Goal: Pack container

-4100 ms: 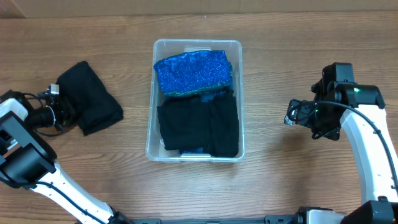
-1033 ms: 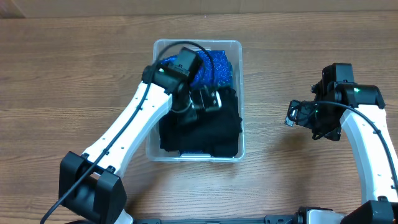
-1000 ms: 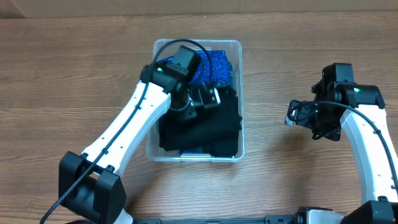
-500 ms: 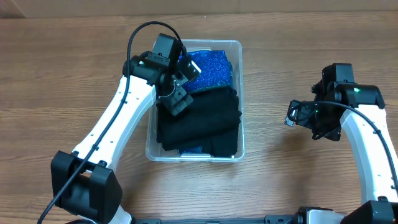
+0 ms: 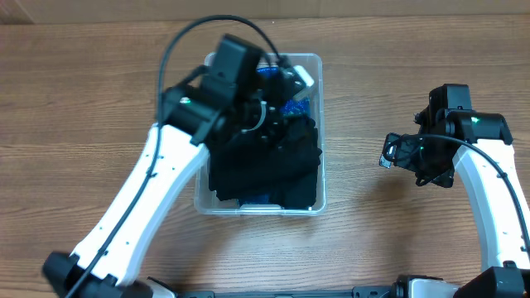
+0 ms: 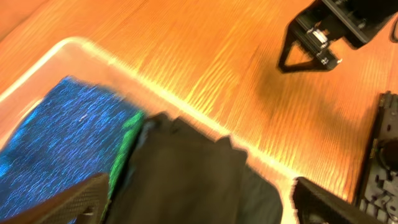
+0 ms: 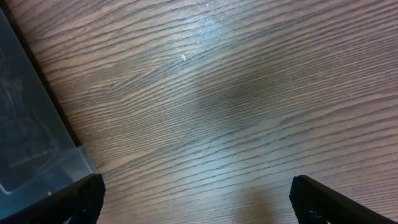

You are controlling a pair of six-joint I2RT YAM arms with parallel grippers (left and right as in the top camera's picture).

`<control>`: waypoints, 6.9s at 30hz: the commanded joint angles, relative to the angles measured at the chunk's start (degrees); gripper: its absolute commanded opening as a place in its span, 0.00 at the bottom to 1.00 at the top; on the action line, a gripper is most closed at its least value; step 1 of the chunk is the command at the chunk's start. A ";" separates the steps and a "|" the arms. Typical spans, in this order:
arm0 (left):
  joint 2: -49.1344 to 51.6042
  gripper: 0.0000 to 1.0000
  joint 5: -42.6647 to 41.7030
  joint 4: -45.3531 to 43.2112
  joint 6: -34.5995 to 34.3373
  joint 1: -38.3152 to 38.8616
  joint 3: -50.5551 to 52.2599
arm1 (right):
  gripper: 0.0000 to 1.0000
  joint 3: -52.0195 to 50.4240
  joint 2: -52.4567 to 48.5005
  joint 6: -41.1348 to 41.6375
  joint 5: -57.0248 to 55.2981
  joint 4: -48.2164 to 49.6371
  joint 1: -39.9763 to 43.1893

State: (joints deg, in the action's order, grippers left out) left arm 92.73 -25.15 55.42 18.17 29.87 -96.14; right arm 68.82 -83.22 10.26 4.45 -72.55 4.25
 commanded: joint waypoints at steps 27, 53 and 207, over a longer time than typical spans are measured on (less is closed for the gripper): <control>26.86 0.11 10.05 19.47 -5.95 3.50 -0.24 | 1.00 0.13 0.20 -0.20 -0.33 0.24 0.17; 2.16 1.00 24.30 28.17 -21.53 -6.03 -12.46 | 1.00 0.13 0.20 -0.20 -0.33 0.33 0.17; -61.88 1.00 12.44 14.16 -11.91 -41.20 30.40 | 1.00 -7.72 54.51 -9.16 -0.35 5.07 0.00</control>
State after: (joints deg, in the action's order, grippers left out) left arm 31.22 -11.84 66.65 5.13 -10.98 -66.54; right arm 61.84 -28.56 0.64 4.10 -65.08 4.14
